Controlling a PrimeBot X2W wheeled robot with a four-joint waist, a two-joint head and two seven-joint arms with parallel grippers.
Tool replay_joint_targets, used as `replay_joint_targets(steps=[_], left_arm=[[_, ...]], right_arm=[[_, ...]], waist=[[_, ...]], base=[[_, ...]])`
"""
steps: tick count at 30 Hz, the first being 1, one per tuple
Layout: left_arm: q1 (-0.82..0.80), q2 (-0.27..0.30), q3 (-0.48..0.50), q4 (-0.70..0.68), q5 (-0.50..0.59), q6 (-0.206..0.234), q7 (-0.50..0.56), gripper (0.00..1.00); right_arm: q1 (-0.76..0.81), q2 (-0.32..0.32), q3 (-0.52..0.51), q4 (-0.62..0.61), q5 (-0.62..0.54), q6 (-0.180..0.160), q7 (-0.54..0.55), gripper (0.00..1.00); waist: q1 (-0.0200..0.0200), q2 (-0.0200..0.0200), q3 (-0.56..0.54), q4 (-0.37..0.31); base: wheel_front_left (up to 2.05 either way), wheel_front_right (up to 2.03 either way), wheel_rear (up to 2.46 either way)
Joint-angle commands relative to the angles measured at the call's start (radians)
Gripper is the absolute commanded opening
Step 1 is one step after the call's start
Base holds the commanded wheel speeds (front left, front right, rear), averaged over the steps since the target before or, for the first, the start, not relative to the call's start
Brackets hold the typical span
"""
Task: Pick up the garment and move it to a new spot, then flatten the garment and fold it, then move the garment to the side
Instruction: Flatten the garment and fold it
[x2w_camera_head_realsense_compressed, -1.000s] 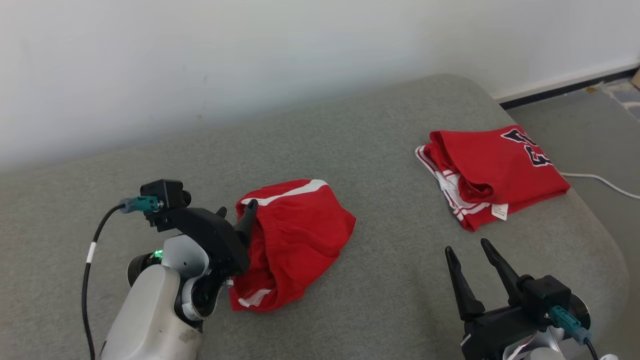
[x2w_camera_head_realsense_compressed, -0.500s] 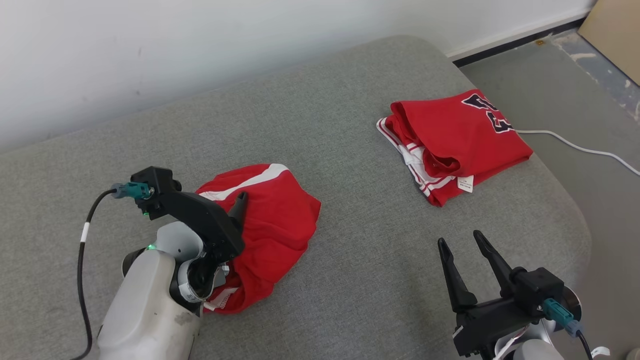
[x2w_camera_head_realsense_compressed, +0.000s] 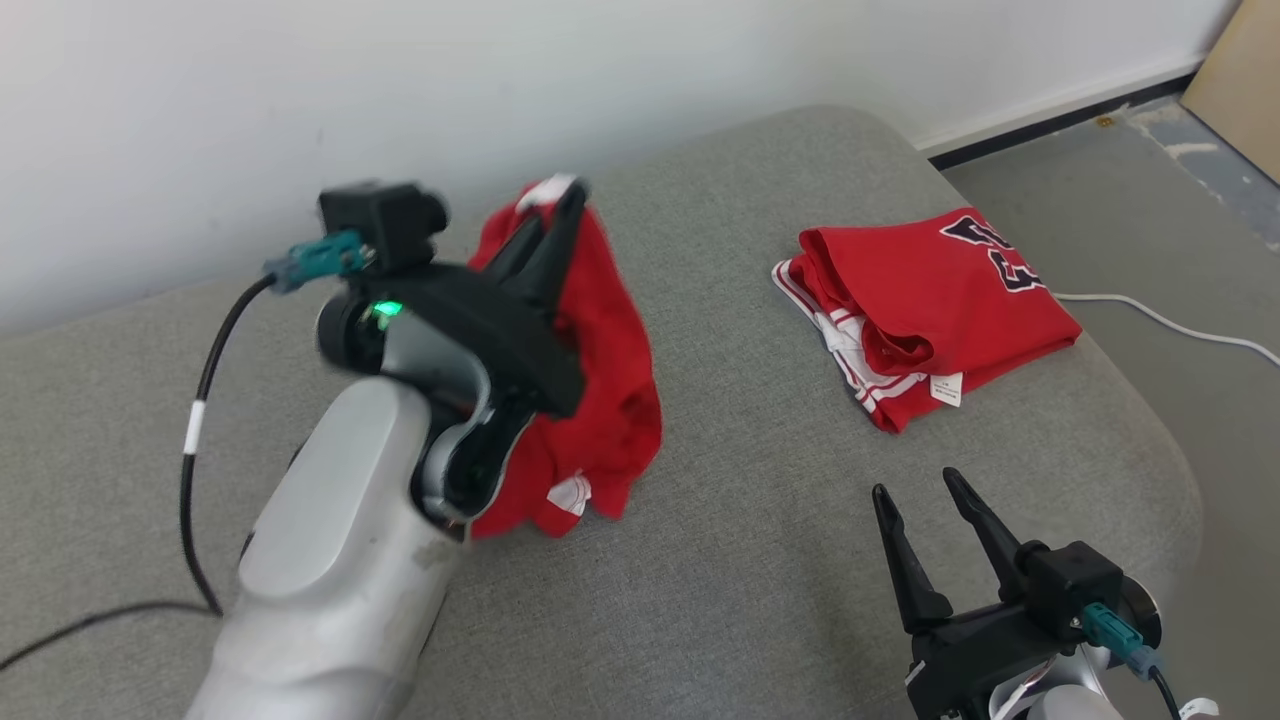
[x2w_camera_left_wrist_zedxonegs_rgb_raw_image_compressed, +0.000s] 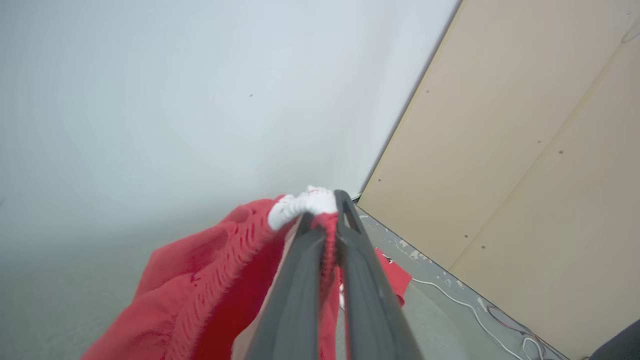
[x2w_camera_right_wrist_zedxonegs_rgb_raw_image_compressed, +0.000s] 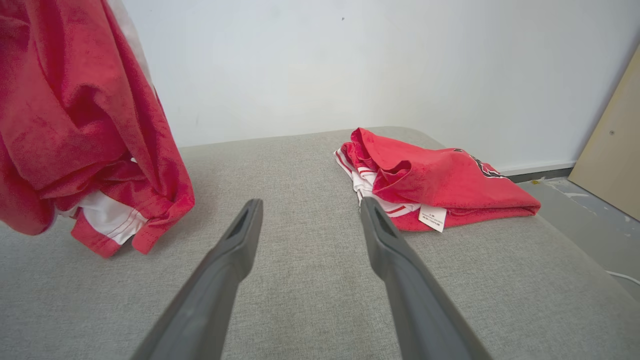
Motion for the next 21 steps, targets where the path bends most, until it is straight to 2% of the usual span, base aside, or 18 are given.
replay_joint_targets(steps=[1,9,13,17,18,21], left_arm=[[-0.04,0.001,-0.033,-0.021,-0.016,-0.014,-0.026,0.0],[-0.192,0.002,-0.182,-0.074,-0.003,-0.063,-0.185,0.0],[-0.17,0.009,-0.281,-0.053,-0.034,-0.074,-0.202,0.0],[-0.082,0.074,-0.39,-0.022,-0.088,-0.074,-0.179,0.0],[-0.082,0.074,-0.39,-0.022,-0.088,-0.074,-0.179,0.0],[-0.001,0.144,-0.443,-0.001,-0.117,-0.074,-0.166,0.0]], right_arm=[[0.001,-0.003,0.007,0.003,0.007,-0.003,-0.004,1.0],[-0.003,-0.007,0.014,0.006,0.013,-0.003,-0.004,1.0],[0.004,-0.003,-0.005,-0.001,0.013,-0.003,-0.004,1.0],[0.012,-0.004,-0.019,-0.007,0.003,-0.003,-0.004,1.0],[0.012,-0.004,-0.019,-0.007,0.003,-0.003,-0.004,1.0],[0.012,-0.006,-0.028,-0.012,0.0,-0.003,-0.004,1.0]], waist=[[0.0,-0.0001,-0.013,0.006],[0.0,-0.0001,-0.015,0.02],[0.0,-0.0001,0.007,0.058],[0.0,-0.0001,0.024,0.112],[0.0,-0.0001,0.024,0.112],[0.0,-0.0001,0.029,0.152]], base=[[0.0,0.0,0.0],[0.0,0.0,0.0],[0.0,0.0,0.0],[0.0,0.0,0.0],[0.0,0.0,0.0],[0.0,0.0,0.0]])
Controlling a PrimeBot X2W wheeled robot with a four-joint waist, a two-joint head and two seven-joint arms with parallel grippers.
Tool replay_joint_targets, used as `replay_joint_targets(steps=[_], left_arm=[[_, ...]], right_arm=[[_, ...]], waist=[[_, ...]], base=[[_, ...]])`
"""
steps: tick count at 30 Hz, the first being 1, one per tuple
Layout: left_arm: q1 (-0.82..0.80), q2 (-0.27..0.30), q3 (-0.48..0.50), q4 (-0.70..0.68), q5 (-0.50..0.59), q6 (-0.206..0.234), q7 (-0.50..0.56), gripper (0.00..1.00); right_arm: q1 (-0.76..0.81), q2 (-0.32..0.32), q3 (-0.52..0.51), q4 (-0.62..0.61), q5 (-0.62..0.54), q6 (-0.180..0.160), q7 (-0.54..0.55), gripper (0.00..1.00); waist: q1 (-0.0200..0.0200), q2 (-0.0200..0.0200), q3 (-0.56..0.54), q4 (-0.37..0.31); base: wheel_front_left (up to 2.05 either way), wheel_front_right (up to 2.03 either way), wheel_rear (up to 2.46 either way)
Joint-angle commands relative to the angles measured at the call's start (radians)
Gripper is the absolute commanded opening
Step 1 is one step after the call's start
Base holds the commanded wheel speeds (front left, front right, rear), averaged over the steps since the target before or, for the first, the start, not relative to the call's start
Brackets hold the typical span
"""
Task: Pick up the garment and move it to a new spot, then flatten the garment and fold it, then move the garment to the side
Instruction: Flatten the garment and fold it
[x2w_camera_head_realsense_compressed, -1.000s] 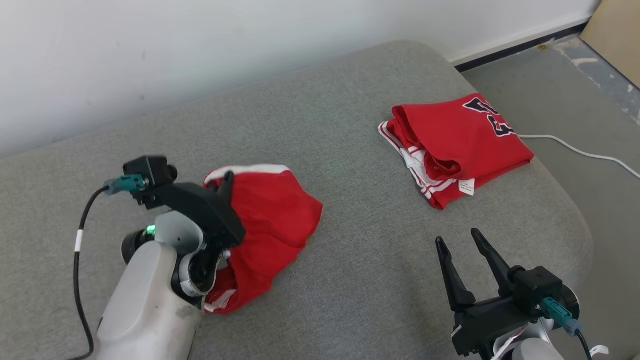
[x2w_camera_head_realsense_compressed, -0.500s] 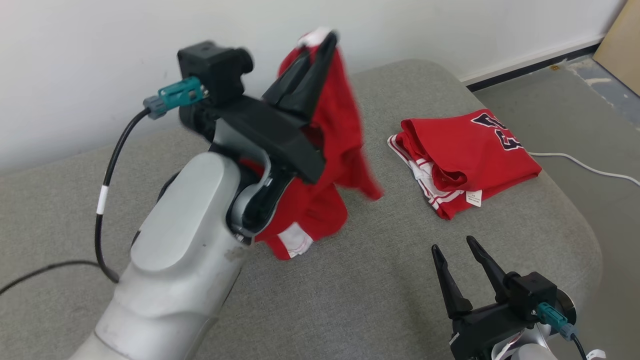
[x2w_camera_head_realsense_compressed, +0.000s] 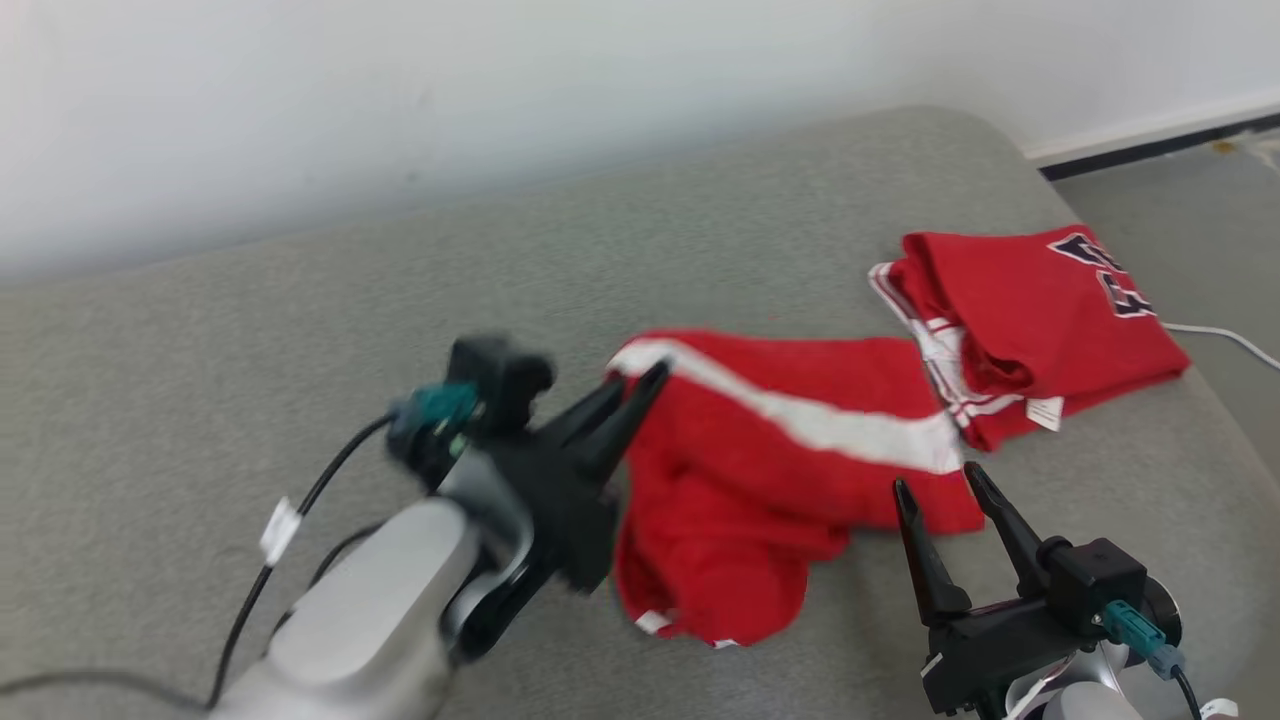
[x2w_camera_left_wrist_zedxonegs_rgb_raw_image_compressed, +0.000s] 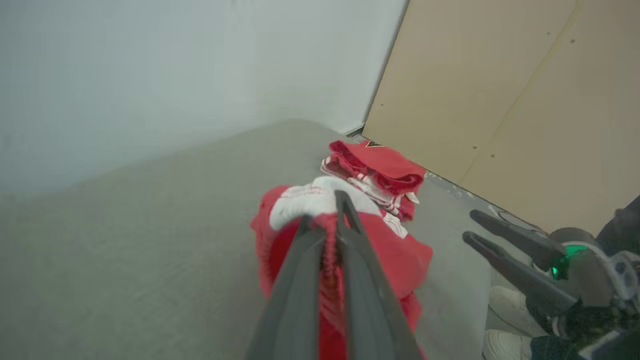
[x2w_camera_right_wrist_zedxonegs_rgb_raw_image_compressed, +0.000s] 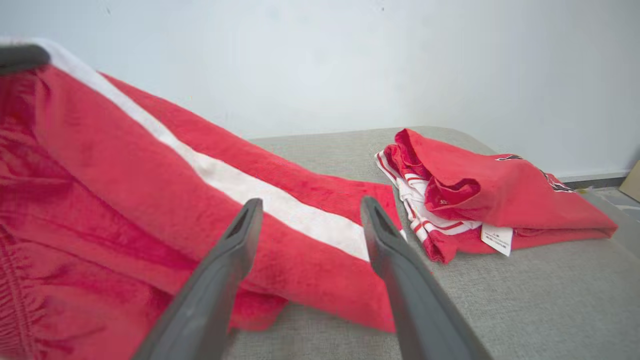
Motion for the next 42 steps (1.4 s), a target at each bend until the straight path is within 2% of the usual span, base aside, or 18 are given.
replay_joint_targets(steps=[1,6,9,14,16,23,29,35,42], left_arm=[[0.026,0.014,-0.004,0.001,-0.016,0.001,-0.003,0.0],[0.159,0.123,-0.031,-0.026,-0.062,0.001,-0.018,0.0],[0.231,0.167,-0.032,-0.06,-0.079,0.003,-0.031,0.0],[0.337,0.218,-0.016,-0.107,-0.103,0.044,-0.059,0.0],[0.357,0.232,-0.003,-0.105,-0.097,0.075,-0.076,0.0],[0.337,0.224,0.035,-0.028,-0.053,0.185,-0.127,0.0],[0.279,0.207,0.075,0.044,-0.013,0.246,-0.156,0.0],[0.198,0.182,0.087,0.082,-0.004,0.221,-0.162,0.0],[0.143,0.168,0.095,0.178,-0.017,0.218,-0.144,0.0]], right_arm=[[0.004,-0.002,-0.001,-0.004,-0.008,-0.003,-0.004,1.0],[0.008,-0.007,0.003,-0.007,-0.009,-0.003,-0.004,1.0],[0.016,-0.008,-0.003,-0.009,-0.012,-0.003,-0.004,1.0],[0.022,-0.009,-0.005,-0.007,-0.013,-0.003,-0.004,1.0],[0.023,-0.008,-0.006,-0.007,-0.014,-0.003,-0.004,1.0],[0.019,-0.005,0.003,-0.007,-0.012,-0.003,-0.001,1.0],[0.008,-0.009,0.018,-0.001,-0.001,-0.003,-0.001,1.0],[0.013,-0.013,0.023,0.008,0.004,-0.003,-0.001,1.0],[-0.002,-0.007,0.041,0.012,0.01,-0.003,-0.002,1.0]], waist=[[0.0,-0.0001,0.017,0.052],[0.0,-0.0001,0.02,0.111],[0.0,-0.0001,0.02,0.14],[0.0,-0.0001,0.015,0.165],[0.0,-0.0001,0.013,0.171],[0.0,-0.0001,0.004,0.169],[0.0,-0.0001,-0.002,0.146],[0.0,-0.0001,-0.012,0.123],[0.0,-0.0001,-0.013,0.087]], base=[[0.0,0.0,0.0],[0.0,0.0,0.0],[0.0,0.0,0.0],[0.0,0.0,0.0],[0.0,0.0,0.0],[0.0,0.0,0.0],[0.0,0.0,0.0],[0.0,0.0,0.0],[0.0,0.0,0.0]])
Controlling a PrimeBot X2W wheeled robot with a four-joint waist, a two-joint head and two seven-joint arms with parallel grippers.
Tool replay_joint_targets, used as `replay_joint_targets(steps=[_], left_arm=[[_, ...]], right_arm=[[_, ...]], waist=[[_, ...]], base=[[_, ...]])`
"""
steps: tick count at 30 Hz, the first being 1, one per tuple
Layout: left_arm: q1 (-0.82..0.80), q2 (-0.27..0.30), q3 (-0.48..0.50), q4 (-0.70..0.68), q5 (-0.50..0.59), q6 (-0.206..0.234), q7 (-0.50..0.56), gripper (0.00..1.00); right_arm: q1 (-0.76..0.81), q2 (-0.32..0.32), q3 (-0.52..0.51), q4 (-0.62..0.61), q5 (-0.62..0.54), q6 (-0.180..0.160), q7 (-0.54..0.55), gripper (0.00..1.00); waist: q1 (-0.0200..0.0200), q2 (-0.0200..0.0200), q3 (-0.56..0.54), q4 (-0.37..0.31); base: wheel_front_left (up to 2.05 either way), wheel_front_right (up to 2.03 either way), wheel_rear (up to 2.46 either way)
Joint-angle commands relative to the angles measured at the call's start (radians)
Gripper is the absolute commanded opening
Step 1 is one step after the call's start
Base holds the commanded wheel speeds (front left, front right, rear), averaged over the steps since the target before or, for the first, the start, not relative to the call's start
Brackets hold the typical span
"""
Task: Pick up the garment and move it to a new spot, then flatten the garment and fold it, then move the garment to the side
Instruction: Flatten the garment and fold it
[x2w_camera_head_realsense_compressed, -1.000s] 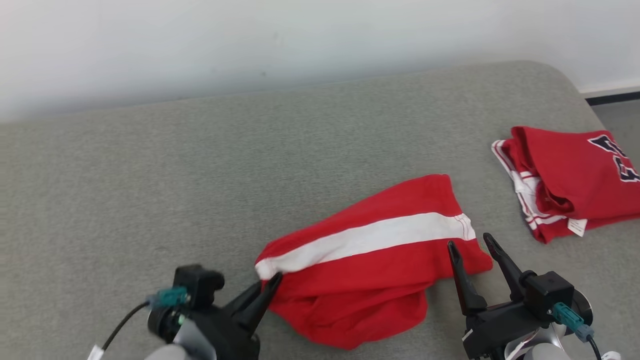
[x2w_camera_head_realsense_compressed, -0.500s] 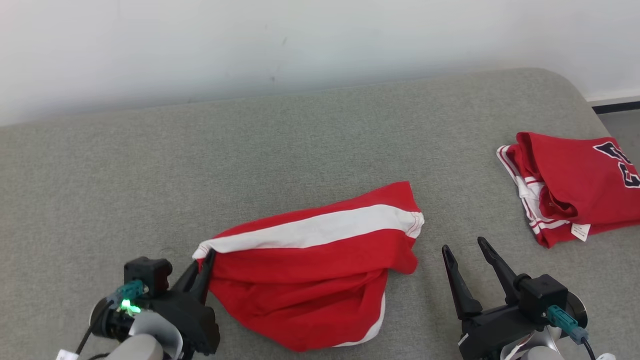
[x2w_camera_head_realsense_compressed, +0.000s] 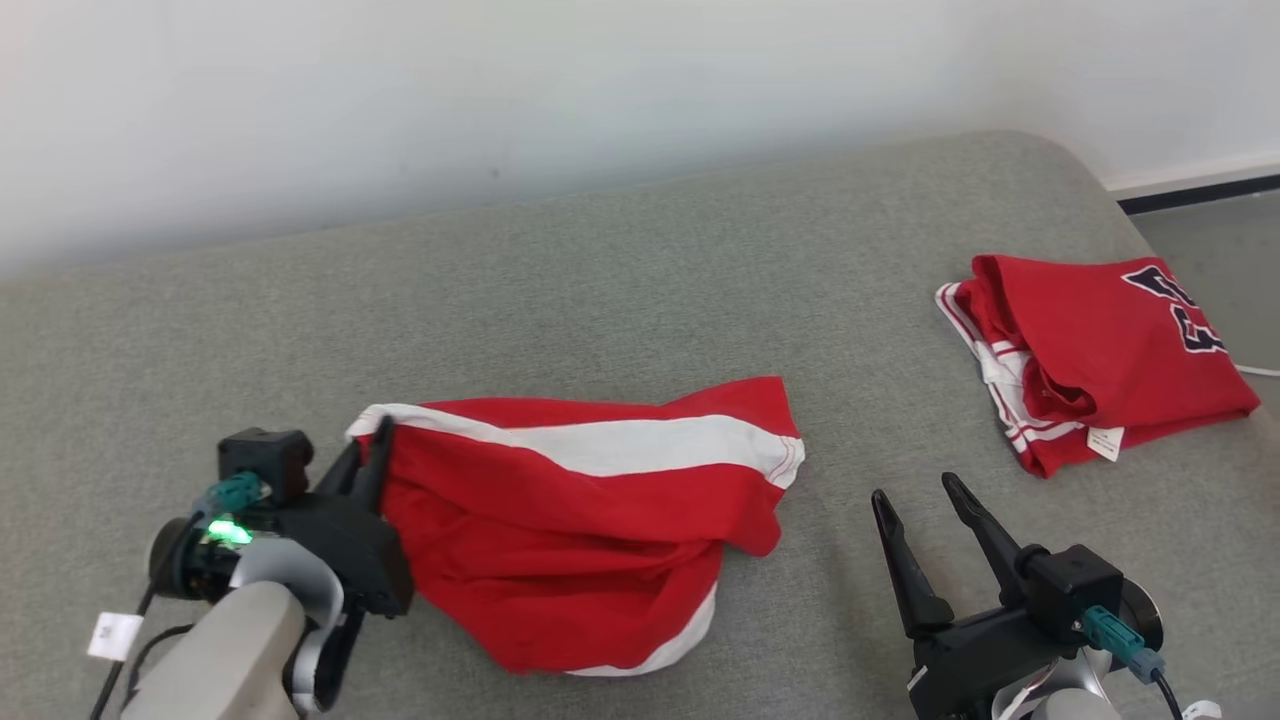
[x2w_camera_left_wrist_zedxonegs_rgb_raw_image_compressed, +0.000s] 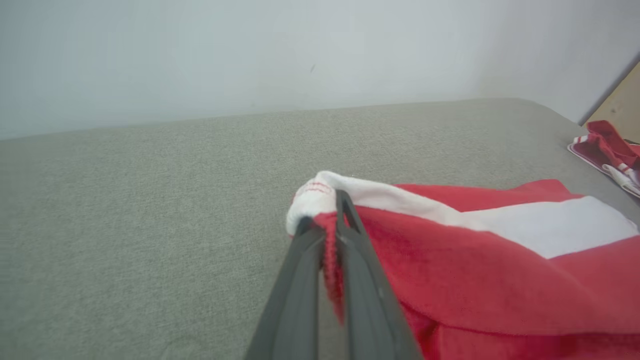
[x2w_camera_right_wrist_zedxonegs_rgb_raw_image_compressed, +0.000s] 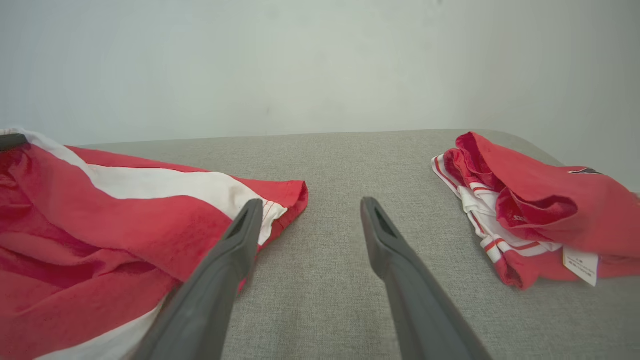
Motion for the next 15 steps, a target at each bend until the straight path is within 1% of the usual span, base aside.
replay_joint_targets(steps=[1,3,6,7,11,15], left_arm=[[-0.017,0.007,0.009,0.024,-0.01,0.005,-0.003,0.0],[-0.029,0.006,0.026,0.061,-0.016,0.02,-0.009,0.0],[-0.038,-0.004,0.04,0.107,-0.027,0.02,-0.011,0.0],[-0.044,-0.01,0.041,0.14,-0.029,0.018,-0.002,1.0],[-0.022,-0.036,0.04,0.183,-0.056,-0.005,0.013,1.0],[0.03,-0.051,0.045,0.187,-0.084,-0.041,-0.001,1.0]], right_arm=[[-0.005,0.0,0.002,0.001,0.007,-0.003,-0.003,1.0],[-0.003,-0.002,0.0,0.001,0.008,-0.003,-0.004,1.0],[0.002,-0.002,-0.003,0.0,0.006,-0.003,-0.004,1.0],[0.003,0.001,-0.002,-0.002,0.003,-0.003,-0.004,1.0],[0.002,0.0,-0.01,0.0,0.006,-0.003,-0.004,1.0],[0.007,0.002,-0.02,0.003,0.006,-0.003,-0.004,1.0]], waist=[[0.0,0.0,0.002,-0.018],[0.0,0.0,0.006,-0.025],[0.0,0.0,0.012,-0.029],[0.0,0.0,0.016,-0.031],[0.0,0.0,0.017,-0.024],[0.0,0.0,0.009,-0.005]], base=[[0.0,0.0,0.0],[0.0,0.0,0.0],[0.0,0.0,0.0],[0.0,0.0,0.0],[0.0,0.0,0.0],[0.0,0.0,0.0]])
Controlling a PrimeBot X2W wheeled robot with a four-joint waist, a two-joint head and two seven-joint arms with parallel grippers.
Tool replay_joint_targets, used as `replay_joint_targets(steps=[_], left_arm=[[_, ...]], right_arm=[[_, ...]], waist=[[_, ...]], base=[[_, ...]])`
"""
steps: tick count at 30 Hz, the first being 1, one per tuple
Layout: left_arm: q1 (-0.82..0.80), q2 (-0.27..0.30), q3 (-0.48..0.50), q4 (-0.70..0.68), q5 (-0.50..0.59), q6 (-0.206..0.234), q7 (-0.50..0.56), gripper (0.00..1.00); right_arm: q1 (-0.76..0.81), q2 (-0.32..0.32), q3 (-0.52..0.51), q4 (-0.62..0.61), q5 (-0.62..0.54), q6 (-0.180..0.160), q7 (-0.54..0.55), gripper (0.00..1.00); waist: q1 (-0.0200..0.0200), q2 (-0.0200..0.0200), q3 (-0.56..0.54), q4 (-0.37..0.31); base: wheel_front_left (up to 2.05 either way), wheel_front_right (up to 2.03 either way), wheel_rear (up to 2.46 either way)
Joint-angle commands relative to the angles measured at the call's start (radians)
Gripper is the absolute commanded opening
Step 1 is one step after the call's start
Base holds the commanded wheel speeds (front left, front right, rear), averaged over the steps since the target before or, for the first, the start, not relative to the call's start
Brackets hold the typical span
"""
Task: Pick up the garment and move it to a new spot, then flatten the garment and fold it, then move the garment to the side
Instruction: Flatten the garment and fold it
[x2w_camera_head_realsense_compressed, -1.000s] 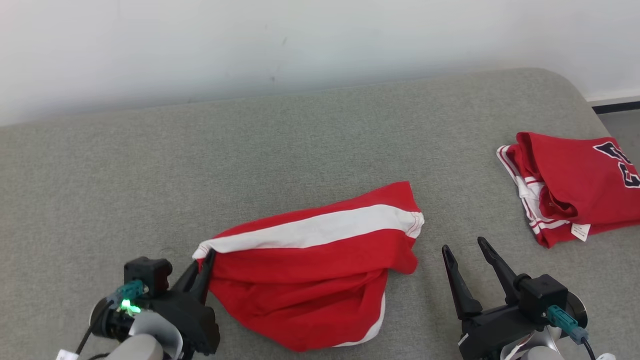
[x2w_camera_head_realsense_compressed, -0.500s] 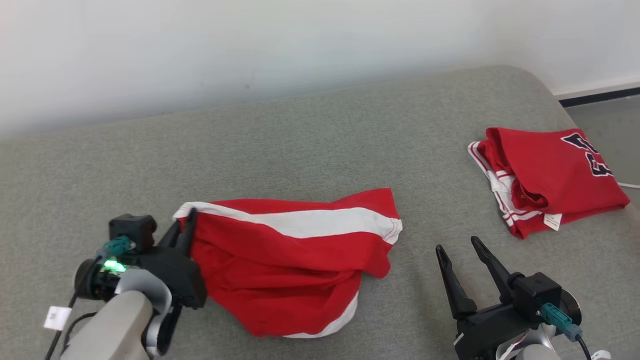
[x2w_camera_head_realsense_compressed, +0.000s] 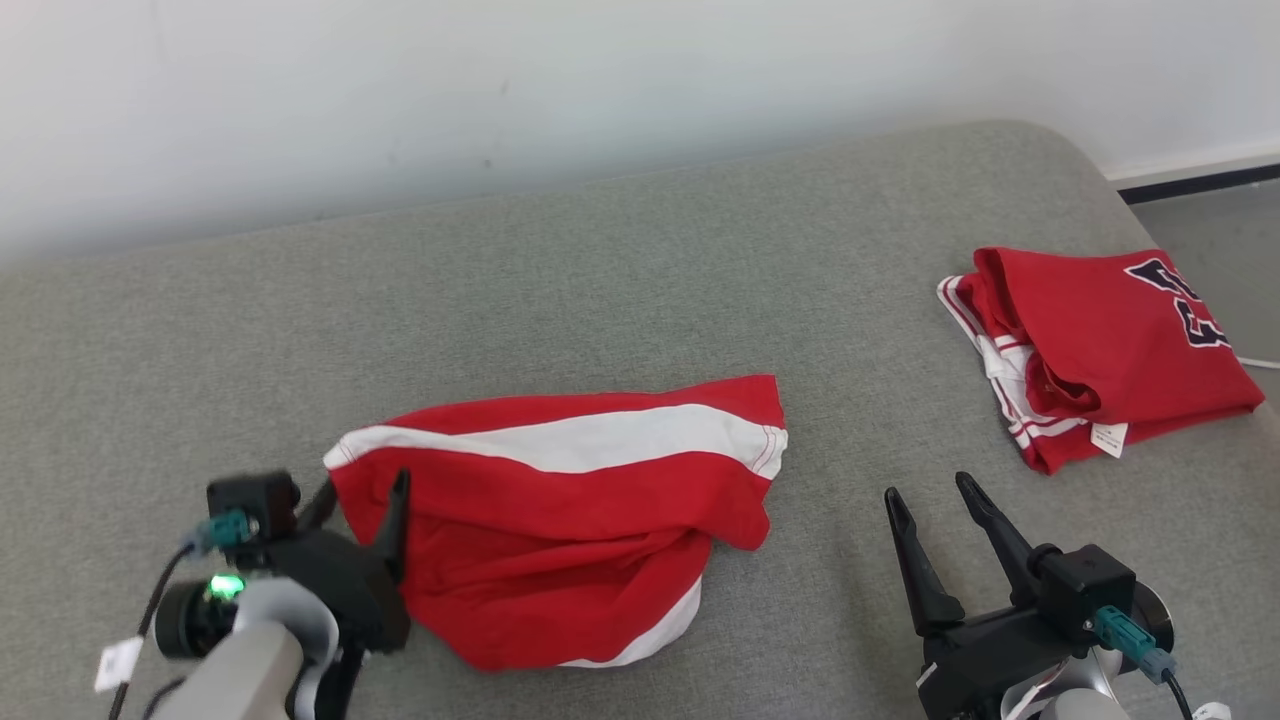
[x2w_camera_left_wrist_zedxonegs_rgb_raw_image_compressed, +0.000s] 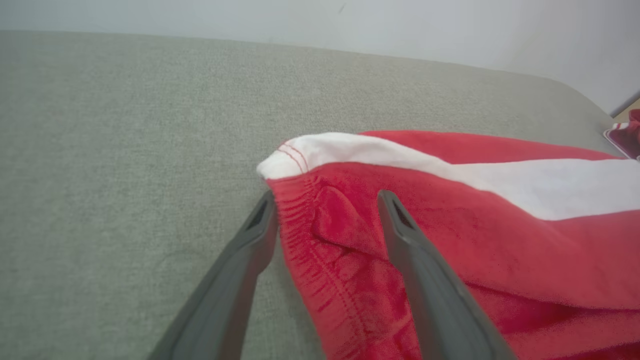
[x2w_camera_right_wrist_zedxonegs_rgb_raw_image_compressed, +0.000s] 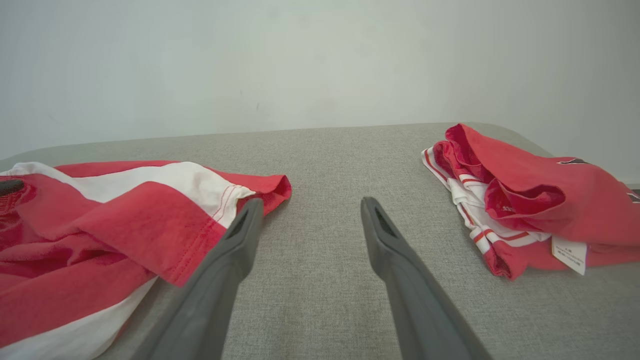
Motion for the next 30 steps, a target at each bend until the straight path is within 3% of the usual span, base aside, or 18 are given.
replay_joint_targets(steps=[1,8,21,30], left_arm=[[0.039,-0.009,0.007,-0.009,-0.024,-0.013,-0.011,1.0],[0.177,0.013,0.021,-0.105,-0.041,-0.023,-0.027,1.0],[0.406,0.032,-0.023,-0.439,-0.007,0.025,-0.023,1.0],[0.394,0.008,-0.026,-0.465,-0.036,0.044,0.019,1.0]], right_arm=[[0.013,0.002,-0.008,0.002,0.005,-0.003,-0.004,1.0],[0.03,0.015,-0.014,0.001,-0.003,-0.003,-0.004,1.0],[0.031,0.013,-0.005,0.002,0.007,-0.003,-0.004,1.0],[0.021,0.009,-0.003,-0.001,0.008,-0.003,-0.004,1.0]], waist=[[0.0,0.0,-0.009,0.016],[0.0,0.0,-0.032,0.064],[0.0,0.0,-0.038,0.083],[0.0,0.0,-0.028,0.058]], base=[[0.0,0.0,0.0],[0.0,0.0,0.0],[0.0,0.0,0.0],[0.0,0.0,0.0]])
